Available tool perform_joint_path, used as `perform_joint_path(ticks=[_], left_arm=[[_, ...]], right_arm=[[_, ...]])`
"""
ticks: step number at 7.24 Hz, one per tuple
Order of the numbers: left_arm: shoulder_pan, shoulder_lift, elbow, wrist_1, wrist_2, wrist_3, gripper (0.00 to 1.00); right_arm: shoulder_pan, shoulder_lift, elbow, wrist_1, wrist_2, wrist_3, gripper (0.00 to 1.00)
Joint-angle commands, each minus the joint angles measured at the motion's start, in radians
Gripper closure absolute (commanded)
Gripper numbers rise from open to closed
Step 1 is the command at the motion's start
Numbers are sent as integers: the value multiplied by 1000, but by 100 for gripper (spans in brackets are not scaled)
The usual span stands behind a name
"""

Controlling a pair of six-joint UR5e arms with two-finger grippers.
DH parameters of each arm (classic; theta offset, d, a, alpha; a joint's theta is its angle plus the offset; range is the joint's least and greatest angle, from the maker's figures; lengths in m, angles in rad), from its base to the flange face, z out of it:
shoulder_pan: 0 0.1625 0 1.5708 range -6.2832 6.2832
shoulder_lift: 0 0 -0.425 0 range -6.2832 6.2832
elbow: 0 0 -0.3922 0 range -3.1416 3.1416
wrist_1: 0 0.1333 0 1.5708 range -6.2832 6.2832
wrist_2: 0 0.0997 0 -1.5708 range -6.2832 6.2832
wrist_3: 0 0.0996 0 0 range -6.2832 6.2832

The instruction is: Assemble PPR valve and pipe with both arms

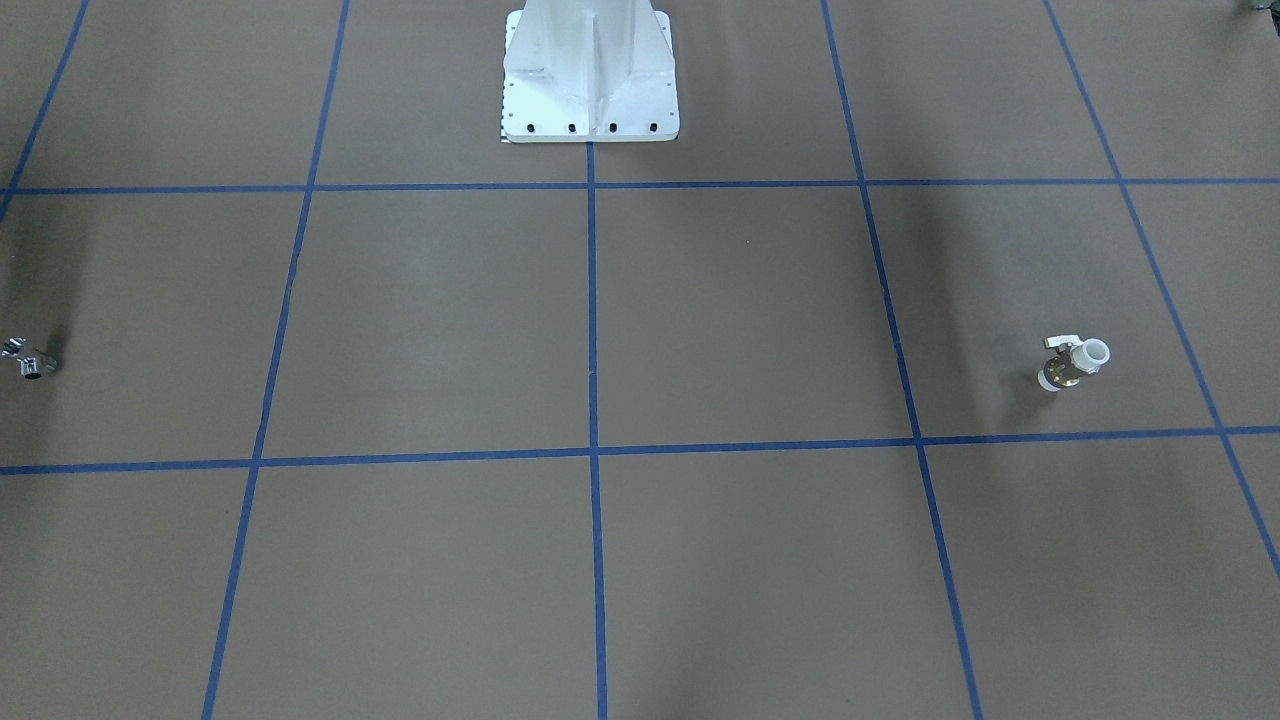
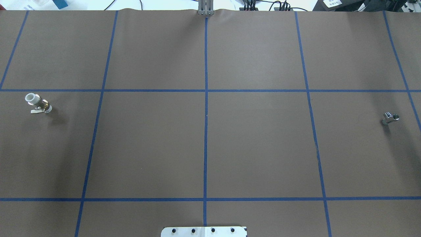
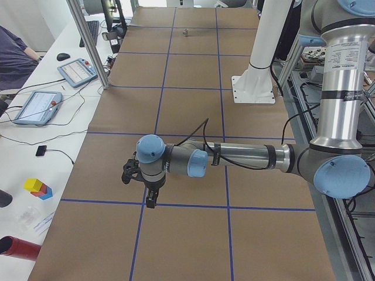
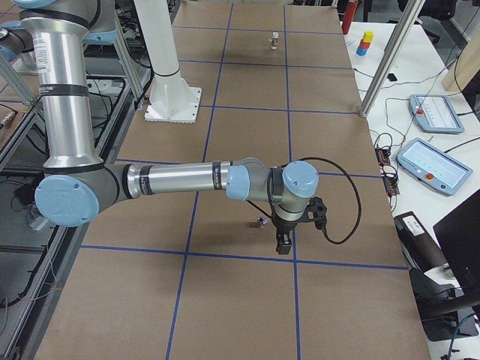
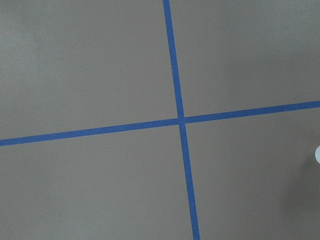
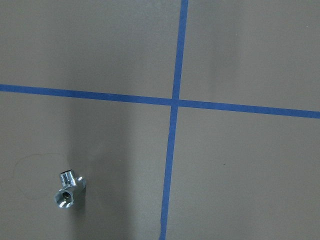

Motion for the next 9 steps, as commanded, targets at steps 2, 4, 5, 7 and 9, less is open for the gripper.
perform_joint_path(ticks=[2, 4, 5, 7, 9], left_arm=[[0, 6, 1, -1, 0, 0, 0], [1, 3, -5, -4, -7, 1, 0], [6, 4, -5, -4, -3, -2, 0], [6, -5, -13, -10, -4, -14, 0], [6, 4, -69, -13, -12, -5, 0]], right_arm=[[2, -9, 9, -2, 2, 2, 0], [2, -15, 31, -2, 7, 3, 0], [2, -29, 41, -2, 7, 2, 0], [2, -29, 41, -2, 8, 0, 0], [2, -30, 44, -2, 10, 0, 0]])
